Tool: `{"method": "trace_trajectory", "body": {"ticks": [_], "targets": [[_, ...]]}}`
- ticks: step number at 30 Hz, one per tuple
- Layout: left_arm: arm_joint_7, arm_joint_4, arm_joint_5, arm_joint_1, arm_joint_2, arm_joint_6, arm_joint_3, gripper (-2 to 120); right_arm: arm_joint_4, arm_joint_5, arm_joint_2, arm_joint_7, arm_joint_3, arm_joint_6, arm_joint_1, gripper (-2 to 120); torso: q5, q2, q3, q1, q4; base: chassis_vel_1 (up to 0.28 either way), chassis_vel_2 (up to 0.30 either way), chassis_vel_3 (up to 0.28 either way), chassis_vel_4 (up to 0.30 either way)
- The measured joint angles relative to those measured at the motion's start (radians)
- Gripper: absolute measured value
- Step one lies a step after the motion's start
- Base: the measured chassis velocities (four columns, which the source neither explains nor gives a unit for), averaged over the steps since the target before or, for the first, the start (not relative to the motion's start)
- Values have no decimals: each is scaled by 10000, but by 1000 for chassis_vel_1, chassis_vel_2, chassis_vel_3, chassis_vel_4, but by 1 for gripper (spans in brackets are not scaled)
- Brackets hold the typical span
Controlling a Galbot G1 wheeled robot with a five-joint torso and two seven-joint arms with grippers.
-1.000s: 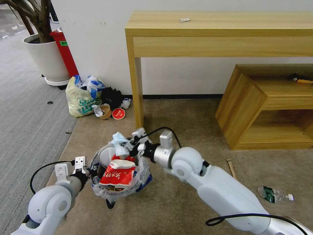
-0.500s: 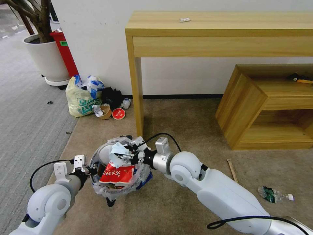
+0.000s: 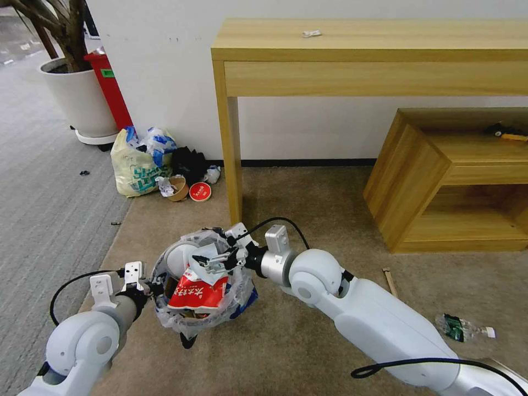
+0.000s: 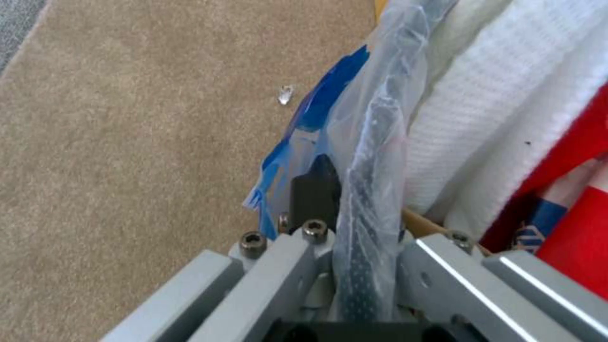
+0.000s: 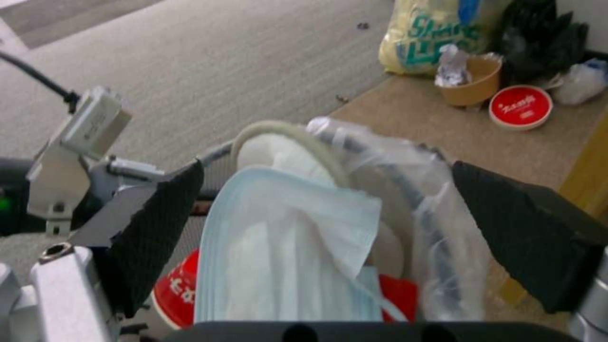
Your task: Pick up the trash bin and place the garbage on the floor into it.
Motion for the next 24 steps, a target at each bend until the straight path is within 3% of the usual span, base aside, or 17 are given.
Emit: {"method": "trace_trajectory", "body": {"ticks": [15, 24], "targets": [[36, -105, 65, 339, -95, 0, -251, 0, 364, -367, -438, 753, 1523, 631, -994, 100, 0, 0, 0, 0, 0, 0, 0, 0, 0], [242, -265, 583, 706, -351, 0, -453, 0, 595, -3399, -206, 407, 4576, 1477, -4125, 100, 2, 1, -2, -1, -1, 0, 0, 0, 0]]}}
